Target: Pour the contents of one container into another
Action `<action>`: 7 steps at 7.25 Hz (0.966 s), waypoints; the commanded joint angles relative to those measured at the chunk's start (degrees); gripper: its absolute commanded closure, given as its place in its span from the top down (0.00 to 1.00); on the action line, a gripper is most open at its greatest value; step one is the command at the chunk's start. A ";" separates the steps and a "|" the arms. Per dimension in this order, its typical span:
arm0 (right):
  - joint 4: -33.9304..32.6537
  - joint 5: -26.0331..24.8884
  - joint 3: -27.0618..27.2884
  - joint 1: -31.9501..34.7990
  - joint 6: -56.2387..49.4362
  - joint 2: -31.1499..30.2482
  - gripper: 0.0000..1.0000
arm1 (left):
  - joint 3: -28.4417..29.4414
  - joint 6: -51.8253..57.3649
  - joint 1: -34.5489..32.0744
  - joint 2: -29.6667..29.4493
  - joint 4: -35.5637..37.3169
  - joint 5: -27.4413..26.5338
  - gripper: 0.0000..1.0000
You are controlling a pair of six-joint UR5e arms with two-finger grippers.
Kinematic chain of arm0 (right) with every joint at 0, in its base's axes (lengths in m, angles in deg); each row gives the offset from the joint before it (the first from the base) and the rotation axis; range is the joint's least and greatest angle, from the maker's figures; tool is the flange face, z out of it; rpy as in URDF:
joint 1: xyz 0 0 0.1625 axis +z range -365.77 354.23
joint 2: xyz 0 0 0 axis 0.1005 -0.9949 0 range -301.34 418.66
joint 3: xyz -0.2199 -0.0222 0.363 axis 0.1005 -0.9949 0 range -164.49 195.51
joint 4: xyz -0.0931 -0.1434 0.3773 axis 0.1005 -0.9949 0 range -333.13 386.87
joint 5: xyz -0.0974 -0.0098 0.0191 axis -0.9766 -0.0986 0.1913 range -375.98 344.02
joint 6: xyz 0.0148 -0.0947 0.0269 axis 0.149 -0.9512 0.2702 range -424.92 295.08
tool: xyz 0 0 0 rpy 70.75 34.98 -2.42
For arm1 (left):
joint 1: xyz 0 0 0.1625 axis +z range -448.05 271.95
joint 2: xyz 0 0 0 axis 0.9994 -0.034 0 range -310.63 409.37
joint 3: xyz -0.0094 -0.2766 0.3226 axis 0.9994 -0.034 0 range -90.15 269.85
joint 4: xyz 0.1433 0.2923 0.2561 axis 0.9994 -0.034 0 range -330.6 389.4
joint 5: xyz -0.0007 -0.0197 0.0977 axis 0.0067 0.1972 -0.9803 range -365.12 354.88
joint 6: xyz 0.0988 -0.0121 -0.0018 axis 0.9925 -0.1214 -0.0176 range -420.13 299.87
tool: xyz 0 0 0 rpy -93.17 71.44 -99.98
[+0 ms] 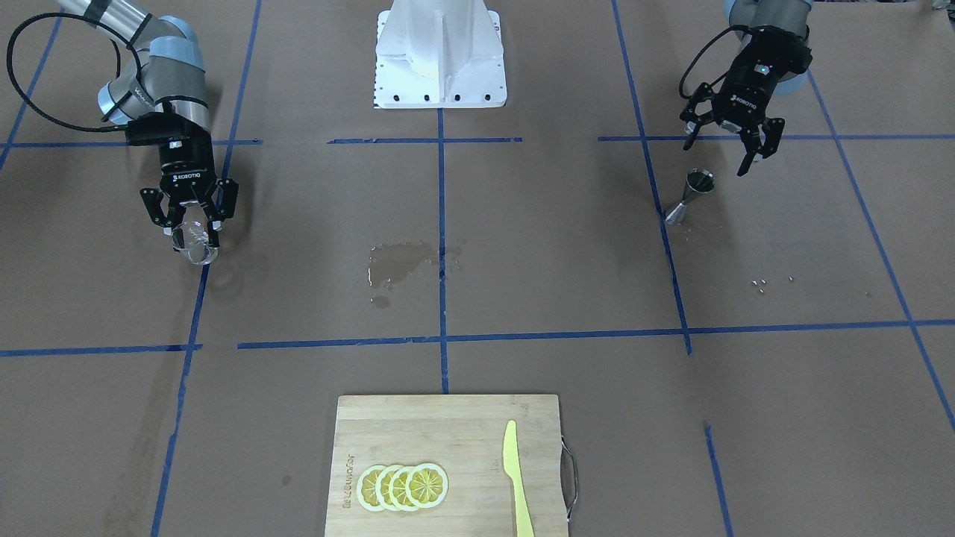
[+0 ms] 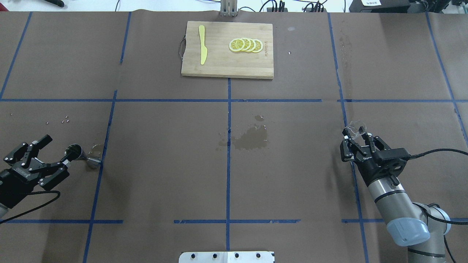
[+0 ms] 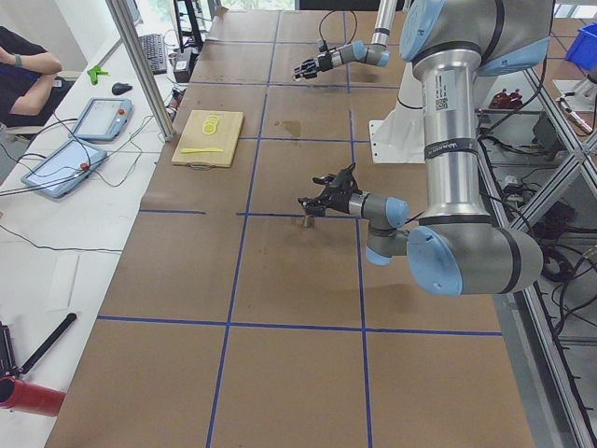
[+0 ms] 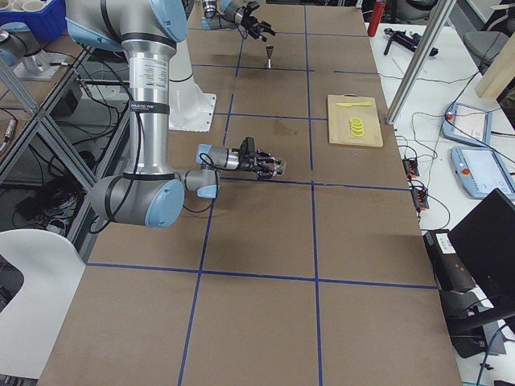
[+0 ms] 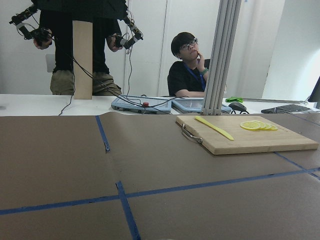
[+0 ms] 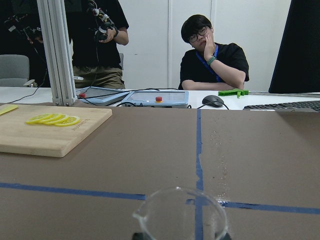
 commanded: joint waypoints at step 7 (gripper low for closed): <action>-0.02 0.00 -0.09 0.00 0.09 0.04 0.00 | 0.00 21.40 -57.96 -2.08 37.25 76.50 1.00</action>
